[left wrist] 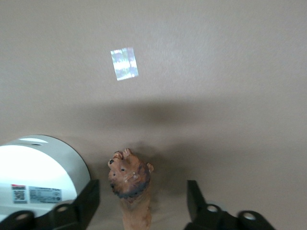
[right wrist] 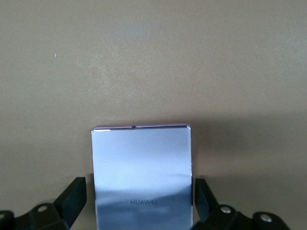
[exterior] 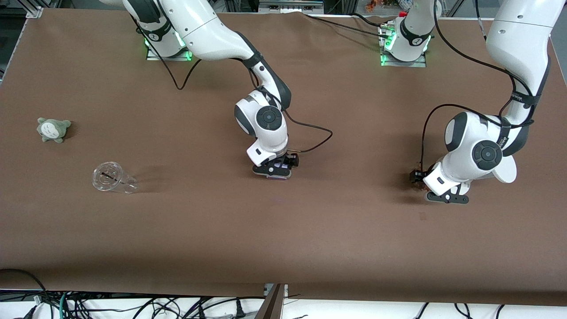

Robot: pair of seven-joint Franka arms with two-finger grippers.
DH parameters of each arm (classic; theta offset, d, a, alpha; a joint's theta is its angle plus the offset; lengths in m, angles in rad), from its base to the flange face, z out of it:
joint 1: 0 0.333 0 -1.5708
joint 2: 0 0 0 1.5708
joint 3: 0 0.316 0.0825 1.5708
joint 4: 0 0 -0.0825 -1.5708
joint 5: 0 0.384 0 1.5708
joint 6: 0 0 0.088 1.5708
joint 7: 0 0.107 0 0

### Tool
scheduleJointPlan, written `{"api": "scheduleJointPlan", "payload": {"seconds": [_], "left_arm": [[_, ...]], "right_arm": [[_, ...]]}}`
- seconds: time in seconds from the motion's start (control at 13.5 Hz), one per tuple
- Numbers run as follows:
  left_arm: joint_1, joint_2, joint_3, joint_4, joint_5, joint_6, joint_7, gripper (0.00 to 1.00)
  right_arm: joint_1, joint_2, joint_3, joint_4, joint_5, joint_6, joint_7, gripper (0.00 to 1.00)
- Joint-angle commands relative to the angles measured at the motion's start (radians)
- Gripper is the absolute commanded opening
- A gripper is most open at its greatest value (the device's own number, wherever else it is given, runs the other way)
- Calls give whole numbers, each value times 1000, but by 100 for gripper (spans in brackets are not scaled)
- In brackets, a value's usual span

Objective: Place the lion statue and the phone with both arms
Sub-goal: 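Set the lion beside the lamp base while the right gripper lifts the phone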

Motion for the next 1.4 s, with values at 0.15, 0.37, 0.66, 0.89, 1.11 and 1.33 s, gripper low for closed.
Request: {"api": "scheduleJointPlan", "payload": {"seconds": [0.15, 0.37, 0.66, 0.89, 1.11, 1.33], "left_arm": [[-6, -124, -21, 75, 28, -223, -5, 100], [-6, -182, -45, 184, 27, -396, 1, 100], [-6, -247, -47, 343, 11, -530, -2, 100], [-8, -247, -48, 515, 11, -669, -15, 100], [1, -292, -45, 506, -46, -746, 7, 100], [39, -397, -45, 362, -106, -701, 7, 100]], "right_arm": [[2, 12, -14, 41, -3, 1, -2, 38], [-17, -16, -32, 64, -2, -43, -36, 38], [-147, -125, -33, 50, 14, -226, -292, 38], [-283, -171, -55, 15, 14, -329, -443, 38], [-374, -195, -91, -45, 14, -329, -577, 38], [-448, -223, -95, -146, 15, -296, -678, 37]]}}
